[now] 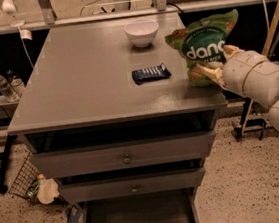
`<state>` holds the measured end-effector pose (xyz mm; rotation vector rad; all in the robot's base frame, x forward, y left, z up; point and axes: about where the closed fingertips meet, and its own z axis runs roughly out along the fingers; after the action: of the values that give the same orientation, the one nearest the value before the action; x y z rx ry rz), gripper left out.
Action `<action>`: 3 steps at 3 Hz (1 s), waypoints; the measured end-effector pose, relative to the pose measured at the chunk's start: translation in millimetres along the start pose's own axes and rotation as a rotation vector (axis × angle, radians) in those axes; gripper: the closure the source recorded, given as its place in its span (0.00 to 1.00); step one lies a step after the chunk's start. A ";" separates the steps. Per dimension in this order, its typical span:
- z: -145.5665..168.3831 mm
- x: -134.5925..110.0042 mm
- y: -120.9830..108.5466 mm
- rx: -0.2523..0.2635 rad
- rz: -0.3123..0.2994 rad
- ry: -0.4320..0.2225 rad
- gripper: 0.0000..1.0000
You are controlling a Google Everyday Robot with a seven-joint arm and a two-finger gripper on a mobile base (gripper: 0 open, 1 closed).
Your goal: Pick green rice chip bag from bottom drawer and place on counter
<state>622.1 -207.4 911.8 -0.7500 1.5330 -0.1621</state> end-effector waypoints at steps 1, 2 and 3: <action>9.9 3.7 21.1 -0.106 -0.032 -0.011 1.00; 9.4 -0.8 17.2 -0.167 -0.047 -0.031 1.00; 9.8 -8.1 11.0 -0.235 -0.055 -0.043 1.00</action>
Offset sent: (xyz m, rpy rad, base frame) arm 0.0050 -0.0075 0.0188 0.1655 0.2467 0.2373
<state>626.8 -191.2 911.5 -0.9762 1.5068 -0.0053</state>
